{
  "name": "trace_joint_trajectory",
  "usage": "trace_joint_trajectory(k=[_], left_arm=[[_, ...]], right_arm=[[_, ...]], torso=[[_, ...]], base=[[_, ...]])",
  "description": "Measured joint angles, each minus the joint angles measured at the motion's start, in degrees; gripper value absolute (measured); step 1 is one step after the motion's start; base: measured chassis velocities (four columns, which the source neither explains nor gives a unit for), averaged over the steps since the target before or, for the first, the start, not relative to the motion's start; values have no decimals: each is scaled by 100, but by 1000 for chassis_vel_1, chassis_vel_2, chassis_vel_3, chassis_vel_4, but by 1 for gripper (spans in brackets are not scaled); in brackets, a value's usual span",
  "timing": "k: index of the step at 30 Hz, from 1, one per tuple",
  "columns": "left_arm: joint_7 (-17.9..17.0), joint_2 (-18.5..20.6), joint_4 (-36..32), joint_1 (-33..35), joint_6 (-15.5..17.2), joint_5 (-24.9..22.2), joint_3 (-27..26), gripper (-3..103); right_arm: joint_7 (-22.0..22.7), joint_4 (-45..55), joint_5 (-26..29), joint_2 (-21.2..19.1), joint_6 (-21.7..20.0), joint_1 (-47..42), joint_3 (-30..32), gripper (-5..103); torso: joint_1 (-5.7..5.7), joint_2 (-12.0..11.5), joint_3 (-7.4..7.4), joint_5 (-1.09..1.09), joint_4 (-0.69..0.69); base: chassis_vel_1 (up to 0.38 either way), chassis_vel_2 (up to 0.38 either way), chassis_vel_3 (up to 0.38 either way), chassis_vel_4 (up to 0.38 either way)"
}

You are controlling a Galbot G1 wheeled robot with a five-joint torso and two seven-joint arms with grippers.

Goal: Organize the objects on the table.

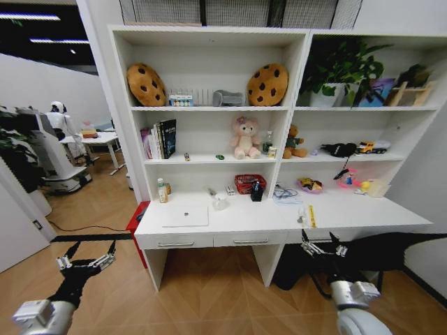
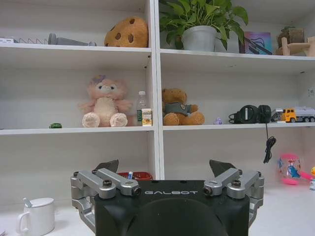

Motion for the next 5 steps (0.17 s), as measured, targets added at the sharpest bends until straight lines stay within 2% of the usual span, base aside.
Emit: trace_joint_trajectory(k=[5], left_arm=[[2,0,-8,-2,-4,1,1,100]], right_arm=[[0,0,0,0,0,0,0,100]], torso=[[0,0,0,0,0]], base=[[0,0,0,0]])
